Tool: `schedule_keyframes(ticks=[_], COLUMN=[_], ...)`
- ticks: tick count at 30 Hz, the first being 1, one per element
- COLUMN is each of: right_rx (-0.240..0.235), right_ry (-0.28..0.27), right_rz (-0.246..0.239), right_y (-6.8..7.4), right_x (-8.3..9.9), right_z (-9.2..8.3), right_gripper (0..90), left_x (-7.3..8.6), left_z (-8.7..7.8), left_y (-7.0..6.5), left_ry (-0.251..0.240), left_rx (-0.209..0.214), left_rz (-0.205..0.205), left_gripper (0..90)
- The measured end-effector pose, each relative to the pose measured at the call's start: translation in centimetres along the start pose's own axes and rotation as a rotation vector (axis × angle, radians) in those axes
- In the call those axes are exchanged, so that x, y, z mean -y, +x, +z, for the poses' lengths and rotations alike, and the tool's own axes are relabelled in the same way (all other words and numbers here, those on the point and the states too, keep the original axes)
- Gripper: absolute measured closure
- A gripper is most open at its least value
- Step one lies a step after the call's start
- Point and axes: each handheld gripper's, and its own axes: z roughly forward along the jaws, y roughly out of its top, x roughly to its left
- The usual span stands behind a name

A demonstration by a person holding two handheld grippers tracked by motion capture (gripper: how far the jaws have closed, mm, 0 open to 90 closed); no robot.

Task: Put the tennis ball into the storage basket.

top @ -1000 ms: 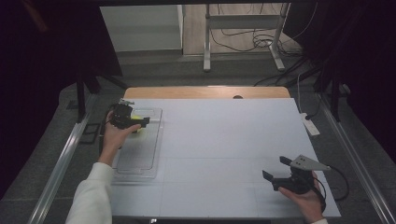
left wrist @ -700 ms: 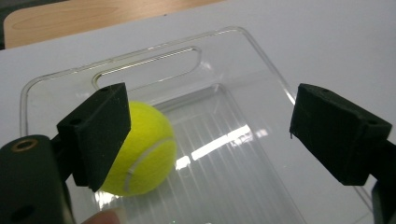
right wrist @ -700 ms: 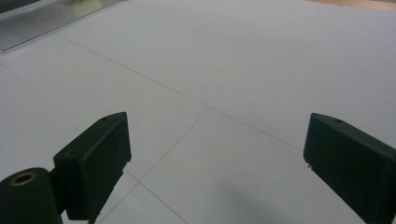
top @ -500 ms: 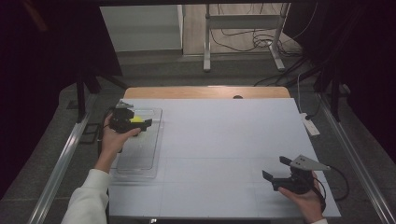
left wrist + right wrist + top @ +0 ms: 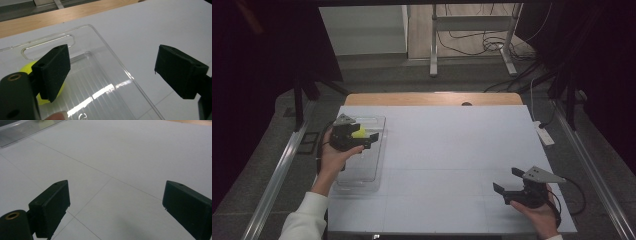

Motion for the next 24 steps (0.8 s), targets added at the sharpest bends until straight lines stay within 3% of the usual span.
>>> schedule_keyframes(ticks=[6,13,24], right_rx=[0.002,0.0,-0.001], right_ry=[-0.001,-0.001,0.0], right_rz=[0.003,0.002,0.004], right_y=[0.0,0.0,0.0], right_x=[0.0,0.0,0.0], right_z=[-0.1,0.0,0.1], right_gripper=[7.5,7.5,7.5], left_x=[0.8,2.0,3.6], left_z=[-0.4,-0.8,-2.0], left_y=[-1.4,-2.5,-3.5], left_ry=[0.001,-0.002,-0.007], left_rx=[0.025,0.062,0.085], left_rz=[0.031,0.038,0.032], left_gripper=[13.5,13.4,13.7])
